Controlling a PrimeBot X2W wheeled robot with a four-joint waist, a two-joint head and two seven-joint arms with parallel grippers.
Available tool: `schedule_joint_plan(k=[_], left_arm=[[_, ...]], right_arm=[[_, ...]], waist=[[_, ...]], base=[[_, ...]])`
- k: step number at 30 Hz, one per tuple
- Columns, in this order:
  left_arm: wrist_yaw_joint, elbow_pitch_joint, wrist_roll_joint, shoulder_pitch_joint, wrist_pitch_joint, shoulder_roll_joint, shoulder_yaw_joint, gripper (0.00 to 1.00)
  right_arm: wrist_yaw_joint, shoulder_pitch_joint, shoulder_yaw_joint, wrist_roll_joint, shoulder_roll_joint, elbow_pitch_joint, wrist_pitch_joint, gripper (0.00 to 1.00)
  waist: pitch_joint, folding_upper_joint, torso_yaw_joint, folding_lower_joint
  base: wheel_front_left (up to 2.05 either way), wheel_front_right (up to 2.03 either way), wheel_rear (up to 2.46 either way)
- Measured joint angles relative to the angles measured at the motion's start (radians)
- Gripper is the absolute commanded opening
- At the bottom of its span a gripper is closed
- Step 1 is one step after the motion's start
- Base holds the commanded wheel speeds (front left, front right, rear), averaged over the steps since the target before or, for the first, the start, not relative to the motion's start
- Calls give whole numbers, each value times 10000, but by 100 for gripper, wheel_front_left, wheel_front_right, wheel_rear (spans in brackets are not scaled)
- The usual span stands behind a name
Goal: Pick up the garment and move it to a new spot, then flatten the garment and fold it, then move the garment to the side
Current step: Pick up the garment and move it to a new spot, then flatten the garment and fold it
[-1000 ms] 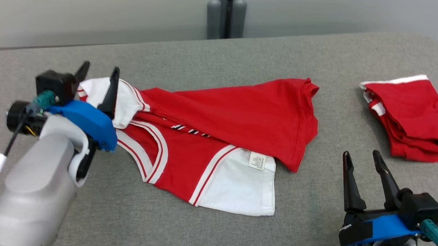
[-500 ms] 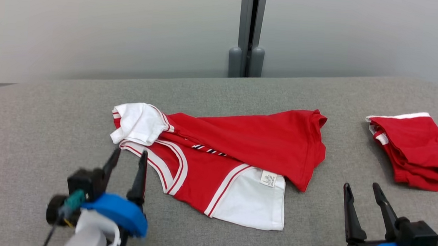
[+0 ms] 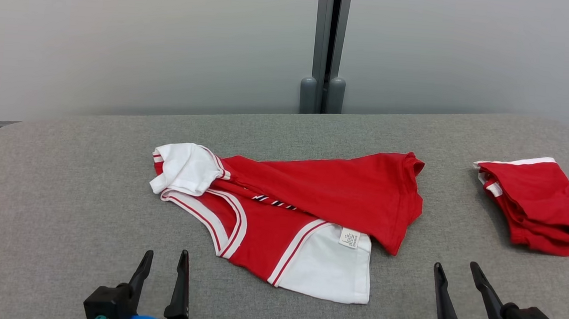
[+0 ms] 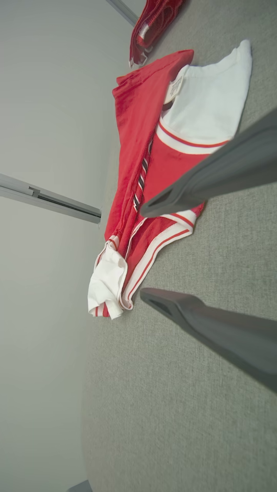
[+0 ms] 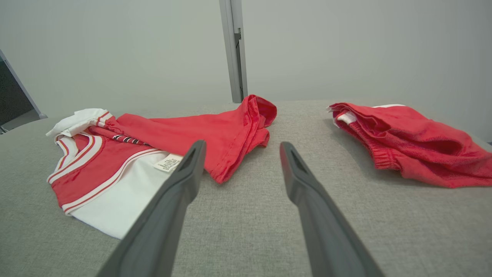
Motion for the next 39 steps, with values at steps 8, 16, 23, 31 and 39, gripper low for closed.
schedule_joint_plan(k=[8, 16, 23, 31, 39], left_arm=[[-56, -13, 244, 109, 0, -94, 111, 100], [-121, 111, 374, 109, 0, -132, 132, 100], [-213, 117, 378, 88, 0, -173, 178, 100], [-485, 481, 681, -1156, 445, 150, -61, 100], [-842, 2173, 828, -3544, 1191, 364, -84, 100]], right_arm=[[0, -17, 192, 105, 2, 115, 0, 100], [0, -30, 196, 107, 2, 123, 0, 100], [0, -60, 190, 111, 2, 98, 0, 100], [0, -358, 180, 84, 0, -69, 0, 100], [0, -1044, 378, 0, 2, -242, 0, 100]], waist=[[10, 0, -74, 0], [33, 0, -41, 1], [137, 0, -20, 1], [729, 0, -161, 2], [1913, 0, -639, 4]], base=[[0, 0, 0], [0, 0, 0], [0, 0, 0], [0, 0, 0], [0, 0, 0]])
